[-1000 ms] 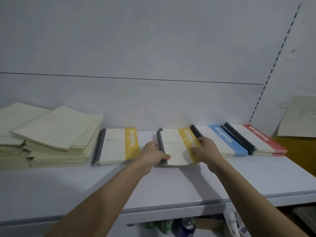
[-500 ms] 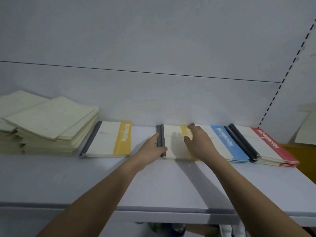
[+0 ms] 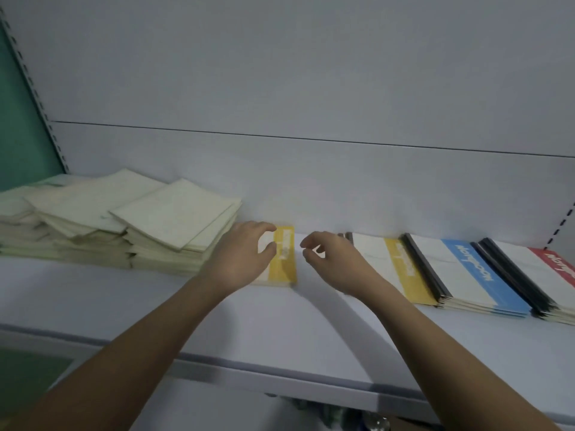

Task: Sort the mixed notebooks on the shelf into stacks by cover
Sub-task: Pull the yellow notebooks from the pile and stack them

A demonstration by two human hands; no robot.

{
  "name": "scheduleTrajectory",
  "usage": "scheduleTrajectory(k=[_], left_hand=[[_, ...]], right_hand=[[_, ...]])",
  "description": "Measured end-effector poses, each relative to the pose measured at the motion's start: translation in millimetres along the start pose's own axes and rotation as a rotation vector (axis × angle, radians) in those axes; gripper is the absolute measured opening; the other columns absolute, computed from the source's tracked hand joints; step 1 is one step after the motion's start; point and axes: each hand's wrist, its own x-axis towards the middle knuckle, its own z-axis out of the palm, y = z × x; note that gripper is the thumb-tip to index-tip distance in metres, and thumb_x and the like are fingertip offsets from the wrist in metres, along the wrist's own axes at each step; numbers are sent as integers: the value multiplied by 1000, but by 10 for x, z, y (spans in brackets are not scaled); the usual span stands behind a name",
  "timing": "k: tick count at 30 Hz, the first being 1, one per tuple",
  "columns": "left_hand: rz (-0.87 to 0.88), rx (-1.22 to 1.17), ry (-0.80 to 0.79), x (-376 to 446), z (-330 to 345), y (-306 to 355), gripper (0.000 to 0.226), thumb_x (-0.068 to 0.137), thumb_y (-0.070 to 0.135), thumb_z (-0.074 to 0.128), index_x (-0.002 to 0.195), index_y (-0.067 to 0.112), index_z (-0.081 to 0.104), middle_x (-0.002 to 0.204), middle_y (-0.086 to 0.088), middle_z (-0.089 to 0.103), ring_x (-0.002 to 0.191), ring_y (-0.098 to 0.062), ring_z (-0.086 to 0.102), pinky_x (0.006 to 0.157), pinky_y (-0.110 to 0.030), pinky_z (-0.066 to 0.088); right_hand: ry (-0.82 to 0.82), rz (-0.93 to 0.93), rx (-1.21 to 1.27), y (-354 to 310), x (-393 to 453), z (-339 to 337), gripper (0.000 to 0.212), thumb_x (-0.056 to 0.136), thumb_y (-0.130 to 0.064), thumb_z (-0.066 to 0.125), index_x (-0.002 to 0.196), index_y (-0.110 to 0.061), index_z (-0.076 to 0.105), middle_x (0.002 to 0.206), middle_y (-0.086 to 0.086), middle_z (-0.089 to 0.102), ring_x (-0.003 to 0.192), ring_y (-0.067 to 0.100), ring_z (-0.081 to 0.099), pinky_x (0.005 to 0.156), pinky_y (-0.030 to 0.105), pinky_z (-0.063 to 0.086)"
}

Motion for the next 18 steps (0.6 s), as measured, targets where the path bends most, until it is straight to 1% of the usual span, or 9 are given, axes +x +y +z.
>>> scheduleTrajectory(k=[2, 4, 6, 8, 10, 12, 14, 16, 18], left_hand=[[12, 112, 50, -76, -171, -216, 31, 92, 32, 56, 121, 21, 63, 116, 3, 66, 118, -21, 51, 100, -36, 40], [59, 224, 95, -148, -318, -411, 32, 90, 35, 52, 110, 18, 69, 105, -1, 69, 108, -24, 57, 94, -36, 42], [104, 306, 113, -197, -439, -615, 44, 87, 42, 40, 102, 16, 71, 97, -1, 70, 99, -25, 60, 92, -37, 43], [114, 342, 86, -229, -549, -805, 50, 85, 46, 35, 111, 19, 69, 108, 2, 70, 107, -22, 58, 100, -38, 41], [108, 330, 70, -256, -645, -967, 50, 85, 45, 39, 121, 21, 65, 119, 5, 66, 118, -20, 53, 107, -36, 35], [117, 296, 72, -297, -735, -1089, 51, 86, 45, 39, 123, 22, 64, 122, 6, 64, 120, -18, 51, 107, -34, 33], [150, 290, 86, -350, -799, -1193, 50, 87, 46, 39, 124, 22, 63, 122, 7, 64, 121, -17, 51, 107, -36, 34], [187, 296, 106, -402, -841, -1274, 48, 88, 44, 39, 124, 23, 63, 123, 7, 64, 121, -18, 51, 107, -37, 34], [198, 254, 91, -445, -875, -1290, 42, 92, 42, 42, 124, 25, 62, 123, 9, 62, 118, -16, 50, 102, -35, 37]], right_hand=[[-50, -16, -31, -178, 67, 219, 28, 96, -32, 52, 120, -20, 61, 121, -4, 60, 111, 15, 54, 88, 26, 40], [-107, -26, -85, -346, 123, 445, 35, 95, -39, 54, 126, -22, 57, 126, 0, 56, 117, 19, 50, 94, 35, 42], [-158, -40, -175, -487, 172, 654, 46, 93, -48, 53, 132, -23, 51, 133, -1, 51, 122, 21, 45, 98, 38, 41], [-164, -65, -286, -590, 214, 835, 59, 91, -57, 52, 139, -24, 45, 142, -3, 45, 130, 21, 37, 104, 40, 36], [-161, -48, -365, -660, 246, 980, 72, 87, -64, 51, 146, -27, 35, 154, -5, 31, 142, 21, 23, 114, 43, 26], [-200, 30, -390, -690, 266, 1095, 81, 85, -70, 48, 151, -32, 23, 162, -7, 13, 149, 21, 6, 118, 47, 13], [-262, 110, -397, -686, 272, 1171, 82, 85, -73, 44, 153, -36, 16, 163, -7, 3, 150, 22, -2, 119, 48, 6], [-273, 159, -398, -700, 247, 1185, 80, 86, -74, 41, 152, -37, 17, 163, -5, 7, 150, 24, 2, 118, 47, 7], [-231, 159, -426, -755, 200, 1160, 72, 89, -70, 42, 149, -34, 28, 159, -3, 22, 146, 24, 16, 114, 44, 16]])
